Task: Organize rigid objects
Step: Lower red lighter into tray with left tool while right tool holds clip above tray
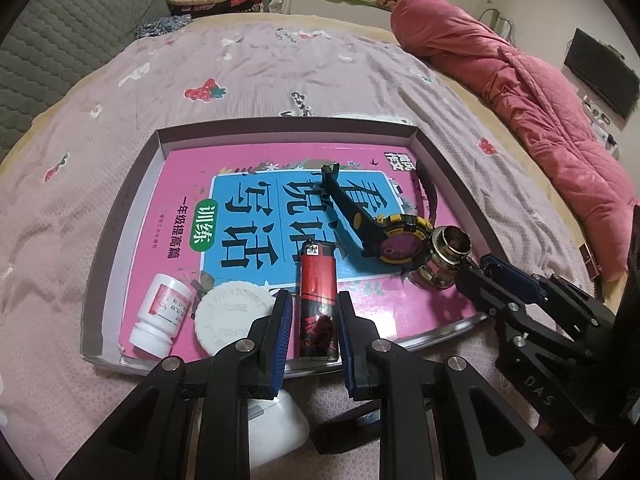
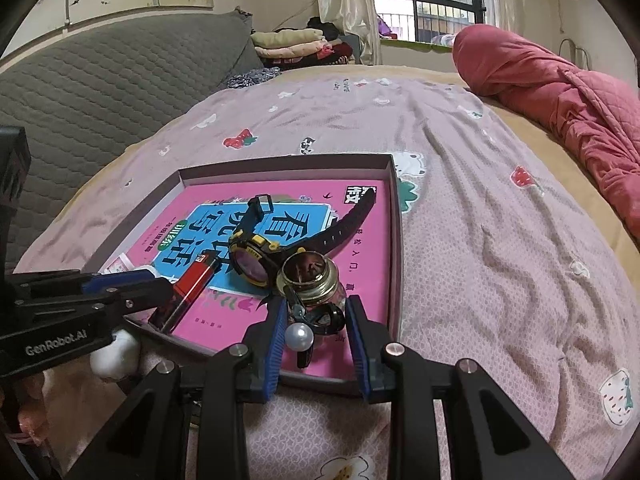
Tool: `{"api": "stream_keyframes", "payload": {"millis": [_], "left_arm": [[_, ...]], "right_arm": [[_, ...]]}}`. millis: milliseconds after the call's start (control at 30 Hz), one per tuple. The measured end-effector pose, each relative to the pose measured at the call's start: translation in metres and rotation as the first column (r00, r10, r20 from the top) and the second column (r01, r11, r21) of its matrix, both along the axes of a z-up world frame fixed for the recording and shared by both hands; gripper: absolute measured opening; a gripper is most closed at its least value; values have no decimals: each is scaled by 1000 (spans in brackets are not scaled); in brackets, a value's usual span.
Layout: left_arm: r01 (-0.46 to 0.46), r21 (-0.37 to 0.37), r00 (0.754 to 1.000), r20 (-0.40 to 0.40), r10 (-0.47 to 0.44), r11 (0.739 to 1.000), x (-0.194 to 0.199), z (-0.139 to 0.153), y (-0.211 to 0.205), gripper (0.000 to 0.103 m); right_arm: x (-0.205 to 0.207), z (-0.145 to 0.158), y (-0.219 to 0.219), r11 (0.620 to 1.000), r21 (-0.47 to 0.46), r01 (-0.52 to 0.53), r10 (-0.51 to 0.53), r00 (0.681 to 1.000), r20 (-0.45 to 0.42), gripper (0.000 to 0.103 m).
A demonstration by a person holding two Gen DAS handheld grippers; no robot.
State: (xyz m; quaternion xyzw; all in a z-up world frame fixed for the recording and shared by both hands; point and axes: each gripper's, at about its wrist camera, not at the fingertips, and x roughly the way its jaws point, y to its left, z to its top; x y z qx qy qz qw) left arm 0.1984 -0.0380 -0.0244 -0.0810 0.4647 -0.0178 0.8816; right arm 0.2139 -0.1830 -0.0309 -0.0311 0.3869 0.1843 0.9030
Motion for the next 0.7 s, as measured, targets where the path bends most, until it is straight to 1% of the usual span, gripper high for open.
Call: {"api": "stream_keyframes", "payload": {"millis": [200, 400, 700], "left_arm": [[-5, -2, 1000, 1, 5, 1000, -5, 3, 3, 22], [-9, -2, 1000, -1, 9, 1000, -10, 4, 7, 22], [-14, -7, 1000, 7, 14, 1000, -13, 9, 10, 22]], "right_arm": [[0, 1, -1, 1000, 6, -8, 8, 1000, -10, 30], [1, 2, -9, 999, 45, 7, -6, 1000, -24, 30], [2, 2, -7, 999, 37, 15, -15, 1000, -13, 30]]}}
